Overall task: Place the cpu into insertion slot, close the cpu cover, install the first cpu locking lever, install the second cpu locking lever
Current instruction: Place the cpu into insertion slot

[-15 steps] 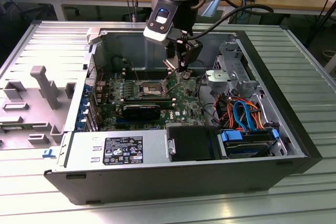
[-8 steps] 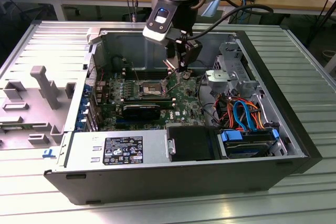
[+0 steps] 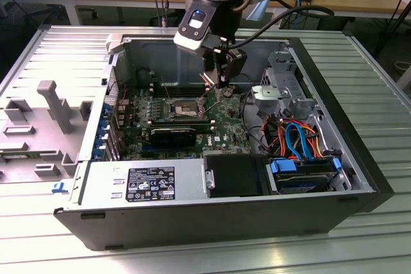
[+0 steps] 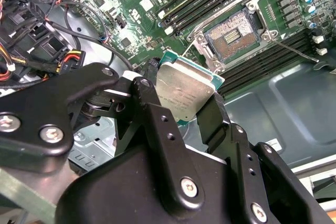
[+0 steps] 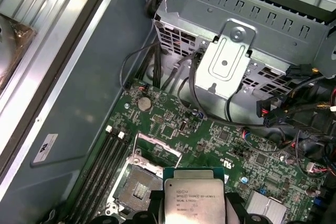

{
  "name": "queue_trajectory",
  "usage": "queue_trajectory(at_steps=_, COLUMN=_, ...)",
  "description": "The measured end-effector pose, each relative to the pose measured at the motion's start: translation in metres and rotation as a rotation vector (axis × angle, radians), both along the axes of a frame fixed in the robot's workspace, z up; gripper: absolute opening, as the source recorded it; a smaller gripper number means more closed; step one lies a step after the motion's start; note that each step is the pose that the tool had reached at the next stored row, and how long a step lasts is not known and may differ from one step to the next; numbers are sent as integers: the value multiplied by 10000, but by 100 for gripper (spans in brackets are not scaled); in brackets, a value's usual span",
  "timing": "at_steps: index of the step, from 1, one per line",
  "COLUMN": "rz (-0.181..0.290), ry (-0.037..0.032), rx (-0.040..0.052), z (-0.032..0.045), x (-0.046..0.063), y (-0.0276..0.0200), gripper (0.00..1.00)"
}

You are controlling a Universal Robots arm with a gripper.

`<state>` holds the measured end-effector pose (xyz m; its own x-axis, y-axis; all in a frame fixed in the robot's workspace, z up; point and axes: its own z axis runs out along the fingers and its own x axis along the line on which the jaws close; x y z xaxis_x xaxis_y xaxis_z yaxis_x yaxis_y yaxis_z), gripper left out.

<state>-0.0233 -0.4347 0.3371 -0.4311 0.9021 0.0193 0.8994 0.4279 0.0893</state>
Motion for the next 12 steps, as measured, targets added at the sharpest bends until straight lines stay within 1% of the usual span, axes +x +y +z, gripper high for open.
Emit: queue_trajectory(at_steps=12, rz=-226, ry=0, rx=0, z=0, x=0, y=0, gripper=55)
